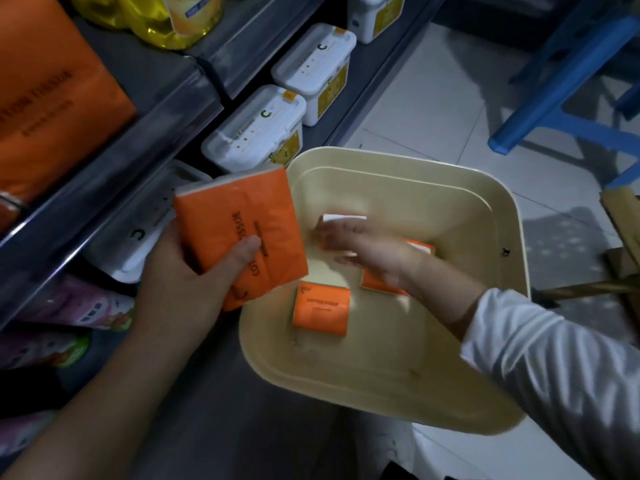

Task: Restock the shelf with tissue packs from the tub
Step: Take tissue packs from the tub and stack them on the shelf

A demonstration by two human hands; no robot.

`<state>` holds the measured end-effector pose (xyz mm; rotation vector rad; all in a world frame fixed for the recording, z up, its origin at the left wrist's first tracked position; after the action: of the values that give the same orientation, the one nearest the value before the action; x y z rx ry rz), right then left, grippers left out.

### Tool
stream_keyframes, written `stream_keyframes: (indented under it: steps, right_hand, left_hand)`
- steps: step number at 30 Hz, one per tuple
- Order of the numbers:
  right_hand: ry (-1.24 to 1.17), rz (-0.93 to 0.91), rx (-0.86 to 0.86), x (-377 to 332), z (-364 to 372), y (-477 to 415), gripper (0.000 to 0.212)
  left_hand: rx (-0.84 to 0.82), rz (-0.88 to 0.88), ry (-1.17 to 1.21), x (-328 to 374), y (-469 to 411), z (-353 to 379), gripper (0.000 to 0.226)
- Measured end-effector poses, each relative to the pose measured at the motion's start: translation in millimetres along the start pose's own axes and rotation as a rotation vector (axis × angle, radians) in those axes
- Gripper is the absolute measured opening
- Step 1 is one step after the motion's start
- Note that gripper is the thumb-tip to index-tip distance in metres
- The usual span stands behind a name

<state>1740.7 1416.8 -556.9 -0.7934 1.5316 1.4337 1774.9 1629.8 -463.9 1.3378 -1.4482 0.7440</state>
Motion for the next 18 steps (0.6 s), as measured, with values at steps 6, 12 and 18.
stream_keyframes:
  steps: [6, 12, 18]
  right_hand:
    - [0.833, 0.095, -0.003, 95.0, -3.4, -27.7, 0.066]
    - [1.152, 0.082, -0.102, 137.4, 9.8, -22.7, 0.07]
    - [1.386, 0.124, -0.127, 167.8, 20.6, -10.9, 0.056]
  left_hand:
    - [0.019, -0.01, 0.021, -0.4, -3.9, -19.1, 0.046]
    - [0.027, -0.023, -0.035, -0.4, -2.6, -23.2, 0.037]
    - [0.022, -0.015, -0.045, 2.1, 4.6, -23.8, 0.034]
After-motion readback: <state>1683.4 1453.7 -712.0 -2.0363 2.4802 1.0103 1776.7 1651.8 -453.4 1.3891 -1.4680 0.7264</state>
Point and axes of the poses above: each hand's wrist, its own y-axis away from the middle knuckle, its own z-axis out of the palm, x = y × z, the point moved 2 cm from there along -y, towards the middle knuckle, and after that the axes turned 5 degrees about -z, right-handed, at the moved point
